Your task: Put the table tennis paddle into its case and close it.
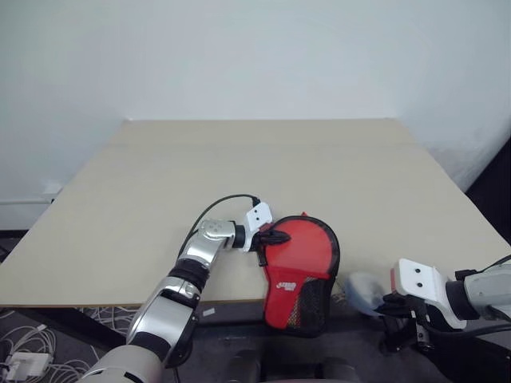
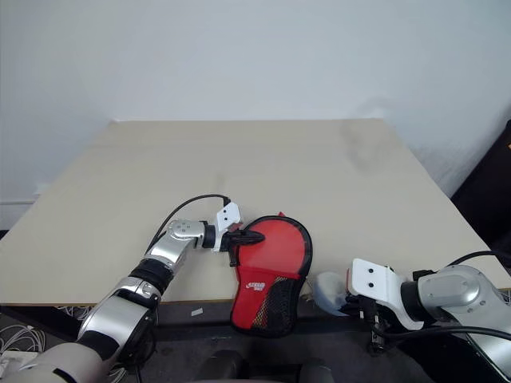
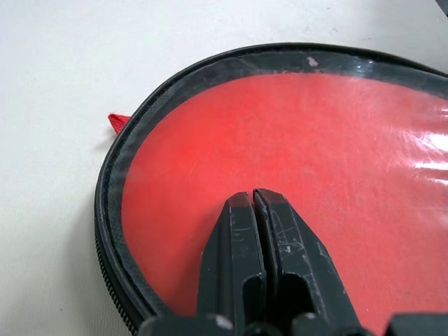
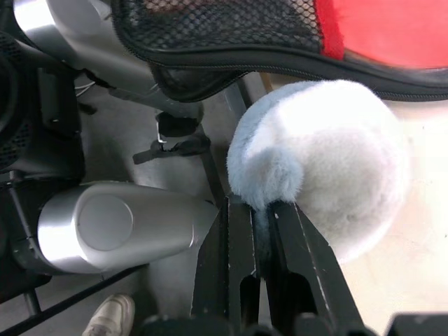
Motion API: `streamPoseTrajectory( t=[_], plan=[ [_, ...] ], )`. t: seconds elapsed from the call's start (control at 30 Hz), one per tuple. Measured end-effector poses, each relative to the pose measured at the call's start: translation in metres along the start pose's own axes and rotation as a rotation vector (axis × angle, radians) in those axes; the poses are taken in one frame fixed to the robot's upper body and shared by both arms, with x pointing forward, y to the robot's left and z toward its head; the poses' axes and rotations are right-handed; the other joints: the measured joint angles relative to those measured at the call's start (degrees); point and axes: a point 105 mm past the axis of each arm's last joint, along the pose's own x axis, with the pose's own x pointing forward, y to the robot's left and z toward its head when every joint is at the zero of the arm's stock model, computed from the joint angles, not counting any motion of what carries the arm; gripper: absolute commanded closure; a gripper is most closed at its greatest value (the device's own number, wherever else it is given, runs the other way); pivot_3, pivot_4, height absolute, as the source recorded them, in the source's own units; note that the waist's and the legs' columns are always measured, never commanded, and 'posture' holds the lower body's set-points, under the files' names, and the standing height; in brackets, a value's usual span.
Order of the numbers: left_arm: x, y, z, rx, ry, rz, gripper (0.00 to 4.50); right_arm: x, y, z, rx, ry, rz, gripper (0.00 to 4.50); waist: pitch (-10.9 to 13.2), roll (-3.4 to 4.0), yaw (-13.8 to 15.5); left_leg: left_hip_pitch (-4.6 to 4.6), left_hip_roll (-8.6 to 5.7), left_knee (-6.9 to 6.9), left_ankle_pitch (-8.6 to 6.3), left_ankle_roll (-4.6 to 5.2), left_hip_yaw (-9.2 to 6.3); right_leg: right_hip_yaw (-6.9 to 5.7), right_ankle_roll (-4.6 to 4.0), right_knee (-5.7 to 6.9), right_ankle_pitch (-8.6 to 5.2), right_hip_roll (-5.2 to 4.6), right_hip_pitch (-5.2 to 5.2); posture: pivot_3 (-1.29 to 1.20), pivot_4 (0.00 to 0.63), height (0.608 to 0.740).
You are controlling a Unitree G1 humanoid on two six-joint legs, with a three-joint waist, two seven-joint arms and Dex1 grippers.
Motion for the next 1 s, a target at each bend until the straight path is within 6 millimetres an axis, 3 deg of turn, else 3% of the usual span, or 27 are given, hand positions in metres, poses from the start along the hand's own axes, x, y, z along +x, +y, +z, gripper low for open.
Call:
streamPoseTrajectory(
  t=[0.23,0.33,0.6,1.0],
  plan=[
    [0.005,-0.02,0.005,0.017,-0.028,-0.114,4.5,0.001,-0.028,0.007,0.009,-0.029,-0.101,4.49,0.0,-0.01,0.0,-0.05,-0.01,0.04,-0.01,0.02,0.01,0.02,0.0,0.01,0.01,0.0,-0.03,0.0,0.0,0.698],
    [0.005,-0.026,0.006,0.02,-0.029,-0.147,4.5,0.004,-0.028,0.012,0.017,-0.055,-0.096,4.49,0.0,-0.01,0.0,-0.08,-0.01,0.04,-0.01,0.03,-0.02,0.0,0.0,0.0,0.0,0.01,-0.04,0.0,0.0,0.698],
    [0.01,-0.03,0.008,0.019,-0.026,-0.182,4.5,0.015,0.009,0.03,-0.026,-0.109,0.05,4.49,0.0,-0.01,0.2,-0.17,-0.03,0.12,0.01,0.24,-0.03,0.01,0.01,-0.03,-0.01,-0.01,-0.07,0.0,0.0,0.698],
    [0.018,-0.033,0.013,0.017,-0.01,-0.249,4.5,0.023,0.062,0.036,-0.004,-0.128,0.197,4.49,0.0,-0.02,1.4,-0.27,-0.08,0.24,-0.21,0.17,-0.08,-0.03,0.14,-0.07,-0.1,-0.05,-0.06,0.0,0.0,0.698]
  ],
)
